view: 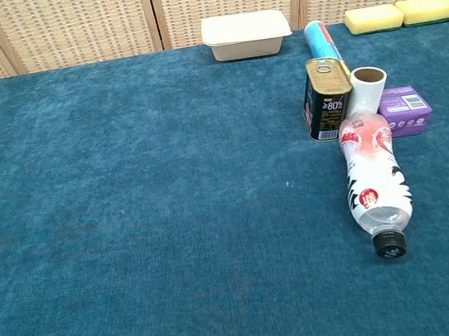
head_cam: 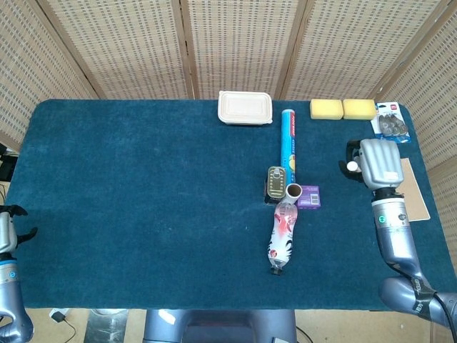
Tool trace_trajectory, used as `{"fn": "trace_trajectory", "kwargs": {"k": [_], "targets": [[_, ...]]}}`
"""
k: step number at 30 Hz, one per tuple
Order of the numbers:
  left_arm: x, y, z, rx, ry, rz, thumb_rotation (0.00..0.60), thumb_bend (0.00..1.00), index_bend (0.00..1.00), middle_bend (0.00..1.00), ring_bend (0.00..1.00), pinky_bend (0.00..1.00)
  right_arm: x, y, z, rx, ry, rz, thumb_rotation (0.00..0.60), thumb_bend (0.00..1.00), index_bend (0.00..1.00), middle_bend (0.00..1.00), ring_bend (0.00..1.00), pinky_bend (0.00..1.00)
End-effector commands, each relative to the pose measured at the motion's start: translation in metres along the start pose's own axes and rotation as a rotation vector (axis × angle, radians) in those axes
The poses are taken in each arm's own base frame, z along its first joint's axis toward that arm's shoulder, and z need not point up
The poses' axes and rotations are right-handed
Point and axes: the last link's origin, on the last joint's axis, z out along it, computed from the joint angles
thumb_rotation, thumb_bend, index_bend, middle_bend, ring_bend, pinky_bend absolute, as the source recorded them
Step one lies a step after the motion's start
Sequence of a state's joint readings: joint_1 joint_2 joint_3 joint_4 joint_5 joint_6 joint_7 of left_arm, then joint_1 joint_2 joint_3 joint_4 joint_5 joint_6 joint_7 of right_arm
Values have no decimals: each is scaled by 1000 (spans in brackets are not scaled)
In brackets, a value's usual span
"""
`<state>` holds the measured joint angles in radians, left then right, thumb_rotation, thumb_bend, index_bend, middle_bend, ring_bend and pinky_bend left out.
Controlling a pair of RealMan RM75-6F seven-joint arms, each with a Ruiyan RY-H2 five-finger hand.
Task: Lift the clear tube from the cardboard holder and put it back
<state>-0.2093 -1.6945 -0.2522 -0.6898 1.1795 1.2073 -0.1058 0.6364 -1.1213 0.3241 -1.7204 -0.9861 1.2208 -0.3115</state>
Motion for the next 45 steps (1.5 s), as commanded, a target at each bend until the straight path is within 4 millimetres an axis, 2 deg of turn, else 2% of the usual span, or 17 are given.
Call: {"fn": "trace_trajectory", "kwargs": {"k": [1, 7, 13, 15, 21, 23, 28, 45], "targets": [[0, -1, -1, -2, 0, -2, 600, 159, 478, 448, 251, 340, 5, 7, 15, -90, 42, 51, 600, 386, 793, 1000, 1000, 882], [0, 1, 1, 1, -4, 6, 600, 158, 478, 448, 251, 340, -8, -29, -36, 92, -55, 50, 600, 385, 792, 1000, 1000, 883], [0, 0, 0, 0, -1, 2, 600, 159, 478, 448, 251, 340, -12, -47, -44, 111, -95, 140, 600, 384, 792, 1000, 1000, 885], [0, 0, 0, 0, -1, 1, 600, 159, 478, 447, 251, 341, -9, -42, -31, 93, -112, 174, 600, 384, 792, 1000, 1000, 886], [0, 0, 1, -1, -3, 1, 600, 159, 478, 447, 251, 340, -7, -44, -13, 87, -150, 222, 600, 384, 793, 1000, 1000, 887], [0, 0, 1, 0, -3, 1, 600, 159, 478, 448, 251, 340, -11, -58, -12, 105, -168, 232, 600, 385, 793, 1000, 1000, 887], [0, 0, 1, -1, -2, 1, 600, 159, 478, 448, 251, 340, -14, -69, -6, 96, -203, 254, 600, 384, 793, 1000, 1000, 887], [0, 0, 1, 0, -3, 0, 600, 159, 478, 447, 251, 341, -16, -86, -5, 111, -232, 270, 600, 385, 793, 1000, 1000, 887]]}}
